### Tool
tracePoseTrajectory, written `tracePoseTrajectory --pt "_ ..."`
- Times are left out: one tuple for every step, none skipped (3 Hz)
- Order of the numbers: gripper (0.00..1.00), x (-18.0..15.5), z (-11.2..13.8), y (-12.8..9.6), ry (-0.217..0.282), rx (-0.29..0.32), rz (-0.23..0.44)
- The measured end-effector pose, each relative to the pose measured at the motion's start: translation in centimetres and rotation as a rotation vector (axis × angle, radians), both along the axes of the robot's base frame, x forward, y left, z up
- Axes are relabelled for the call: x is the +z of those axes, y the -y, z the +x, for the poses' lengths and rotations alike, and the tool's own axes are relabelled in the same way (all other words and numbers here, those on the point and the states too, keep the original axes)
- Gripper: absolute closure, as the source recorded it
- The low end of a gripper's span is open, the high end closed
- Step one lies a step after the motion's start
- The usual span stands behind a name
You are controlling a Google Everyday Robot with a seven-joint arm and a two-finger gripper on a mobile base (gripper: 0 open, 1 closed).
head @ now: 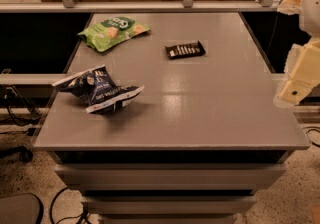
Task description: Move rxbar chocolate near blue chip bag
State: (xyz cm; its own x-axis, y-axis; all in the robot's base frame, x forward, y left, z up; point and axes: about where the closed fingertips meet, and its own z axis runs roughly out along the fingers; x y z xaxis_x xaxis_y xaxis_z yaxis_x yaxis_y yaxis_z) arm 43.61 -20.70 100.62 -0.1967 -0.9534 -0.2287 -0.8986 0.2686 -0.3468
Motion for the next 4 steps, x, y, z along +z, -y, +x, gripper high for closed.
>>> tracePoseTrajectory --pt "0.00 0.0 0.0 0.0 0.000 0.000 0.000" --pt "0.00 0.3 0.1 -0.5 0.017 0.019 -0.004" --pt "0.00 0.5 2.8 -2.0 0.039 0.128 -0.034" --pt "0.00 0.4 7.9 -6.2 0.046 0.340 -0.115"
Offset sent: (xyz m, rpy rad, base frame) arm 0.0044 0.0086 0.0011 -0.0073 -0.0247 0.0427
